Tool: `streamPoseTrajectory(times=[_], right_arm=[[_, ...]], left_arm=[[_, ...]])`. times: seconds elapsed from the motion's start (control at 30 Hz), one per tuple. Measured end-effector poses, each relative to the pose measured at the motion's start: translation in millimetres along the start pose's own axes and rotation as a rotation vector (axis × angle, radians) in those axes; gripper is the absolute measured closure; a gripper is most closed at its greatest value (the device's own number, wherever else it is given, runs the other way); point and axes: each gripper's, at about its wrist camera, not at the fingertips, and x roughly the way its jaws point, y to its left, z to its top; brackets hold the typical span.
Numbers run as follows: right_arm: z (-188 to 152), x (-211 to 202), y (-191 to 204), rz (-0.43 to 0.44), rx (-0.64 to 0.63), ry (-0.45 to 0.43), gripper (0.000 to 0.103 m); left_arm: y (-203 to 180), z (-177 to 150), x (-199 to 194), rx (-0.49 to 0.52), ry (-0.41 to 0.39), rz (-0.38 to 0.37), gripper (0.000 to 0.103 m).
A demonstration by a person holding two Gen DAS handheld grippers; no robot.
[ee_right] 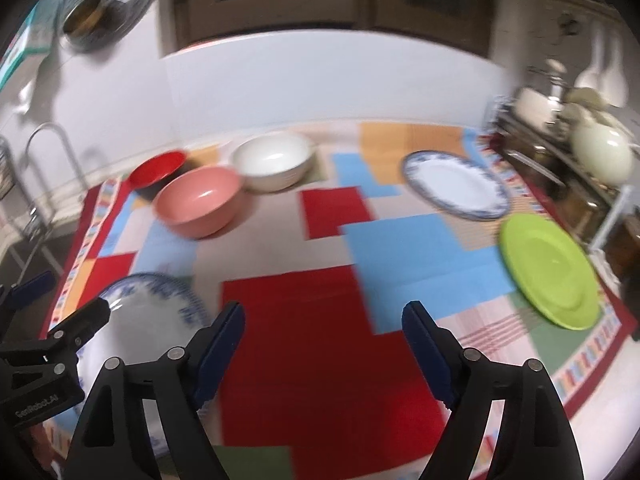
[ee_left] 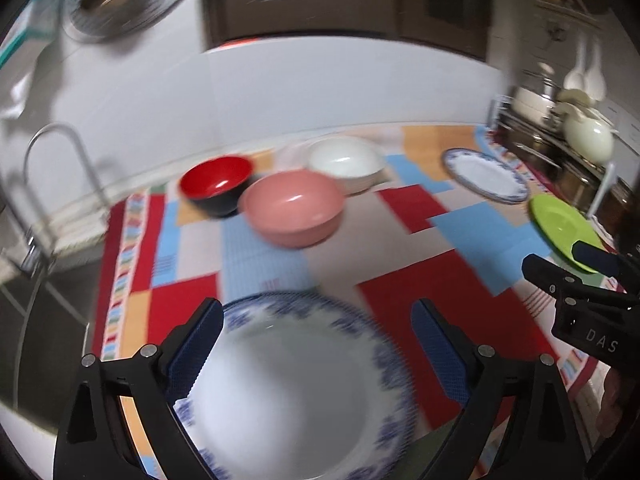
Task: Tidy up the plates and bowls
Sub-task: 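Carry the large plate toward the sink with both tools, lower and release, then move both tools to the rim of the lime-green plate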
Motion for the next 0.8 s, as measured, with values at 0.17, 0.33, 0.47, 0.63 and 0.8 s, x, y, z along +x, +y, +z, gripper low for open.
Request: streamPoseTrajectory(times=[0.17,0.33,0.47,0.63,0.8], right_arm=[[7.0,-10.8,-49.3,-0.081,0.065,-0.040,0.022],[11.1,-17.1,-97.3,-0.154,0.120,-0.055,0.022],[13.6,-19.2,-133.1,-0.209,0.162,-0.066,0.022],[13.3,-21.3,-176.4,-0.282,0.200,-0.086,0.022],[9.9,-13.3,-225.1,-0.353,0.256,-0.081,0.022]], left_arm=[[-47.1,24.1,3.9,0.083,-0.049,-0.061,0.006],[-94.9,48.1,12.1,0.133,-0.079,-0.122,0.006],[-130.7,64.3,20.3,0.165,-0.087,-0.166,0.005],[-179.2,79.6,33.1,0.207,-0.091,-0.220,0.005],[-224.2,90.6,51.0,0.250,-0.071,-0.271,0.005]])
